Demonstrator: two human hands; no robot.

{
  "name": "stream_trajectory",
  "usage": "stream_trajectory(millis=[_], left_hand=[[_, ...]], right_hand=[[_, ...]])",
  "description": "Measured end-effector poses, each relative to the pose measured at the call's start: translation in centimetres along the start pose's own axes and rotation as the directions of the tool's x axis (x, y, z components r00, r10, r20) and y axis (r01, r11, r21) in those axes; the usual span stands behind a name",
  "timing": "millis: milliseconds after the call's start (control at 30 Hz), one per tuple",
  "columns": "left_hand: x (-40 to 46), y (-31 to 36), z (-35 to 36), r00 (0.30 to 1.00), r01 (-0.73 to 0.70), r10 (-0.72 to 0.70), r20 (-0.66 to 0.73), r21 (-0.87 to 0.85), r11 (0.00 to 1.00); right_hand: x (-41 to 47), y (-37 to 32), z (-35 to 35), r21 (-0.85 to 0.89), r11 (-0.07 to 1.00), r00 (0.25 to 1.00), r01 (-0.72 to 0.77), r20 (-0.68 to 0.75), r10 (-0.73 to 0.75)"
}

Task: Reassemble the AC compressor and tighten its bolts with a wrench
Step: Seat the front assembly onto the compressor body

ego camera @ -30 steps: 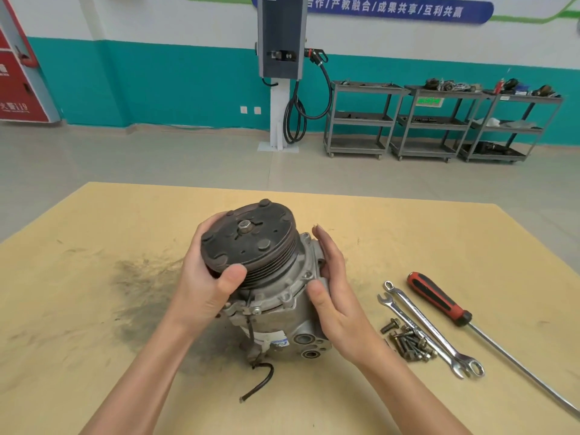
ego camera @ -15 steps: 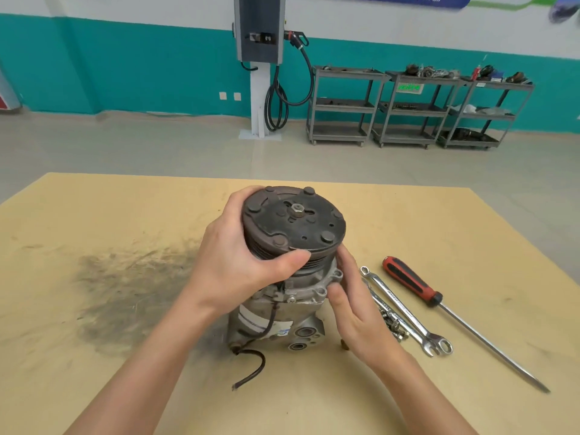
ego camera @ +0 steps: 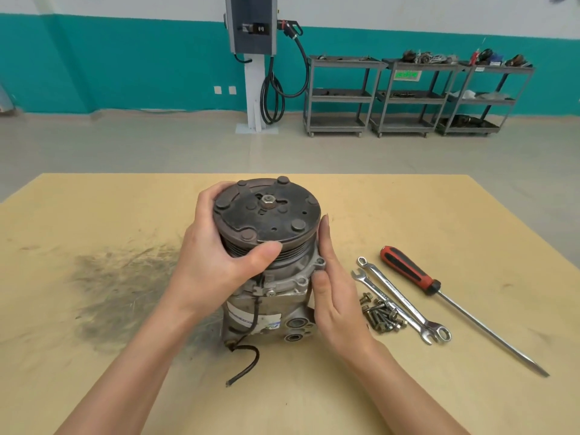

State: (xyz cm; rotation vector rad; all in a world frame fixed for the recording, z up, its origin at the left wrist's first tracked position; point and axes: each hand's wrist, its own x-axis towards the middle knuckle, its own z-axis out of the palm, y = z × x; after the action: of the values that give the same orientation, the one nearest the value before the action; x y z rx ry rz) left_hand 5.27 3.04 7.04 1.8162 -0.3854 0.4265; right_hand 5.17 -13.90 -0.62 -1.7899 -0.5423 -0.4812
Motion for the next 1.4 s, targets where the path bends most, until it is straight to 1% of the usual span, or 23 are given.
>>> stream_trajectory(millis=[267,533,733,900,967,1100,1167,1300,1400], left_hand=[[0.1,0.0,0.3,1.0,0.001,-0.001,0.024,-0.011,1.0],[0.3,0.5,0.6,0.998,0.014,-0.015,0.057,0.016,1.0],[0.8,0.8,1.0,0.992,0.041,-0.045,0.118,0.036,0.999],[1.1,0.7,1.3,0.991,0.023,-0.028,0.13,0.038,0.999],[1.2,0.6,1.0,0.987,0.031,-0.036,0.158,0.034,0.999],[1.3,-0.6,-0.9,0.964,0.043,-0.043,0.261,0.006,0.999],[0.5,-1.9,-2.3,0.963,0.07,-0.069,0.26,0.005,0.998],[-2.1,-4.3,-3.7,0.951,0.183,-0.166,0.262,-0.043,0.982],[-2.9,-4.9,-3.5,0.961,0.204,-0.18,0.209,-0.101,0.974]], right_hand=[[-0.2,0.7,0.7,-0.005,0.999,0.988,0.052,-0.147,-0.052],[-0.3,1.1,0.6,0.003,0.998,0.983,0.065,-0.17,-0.064],[-0.8,1.8,0.3,0.017,1.0,0.98,0.025,-0.199,-0.021],[-1.1,2.0,0.4,0.023,0.999,0.974,0.03,-0.226,-0.024],[-1.1,2.0,0.6,0.031,0.999,0.97,0.036,-0.241,-0.028],[-1.2,2.2,0.6,0.034,0.998,0.968,0.048,-0.25,-0.038],[-1.2,2.2,0.7,0.024,0.998,0.965,0.058,-0.258,-0.05],[-1.2,2.3,0.8,0.033,0.996,0.961,0.079,-0.27,-0.067],[-1.2,2.4,0.9,0.022,0.996,0.96,0.083,-0.27,-0.074]])
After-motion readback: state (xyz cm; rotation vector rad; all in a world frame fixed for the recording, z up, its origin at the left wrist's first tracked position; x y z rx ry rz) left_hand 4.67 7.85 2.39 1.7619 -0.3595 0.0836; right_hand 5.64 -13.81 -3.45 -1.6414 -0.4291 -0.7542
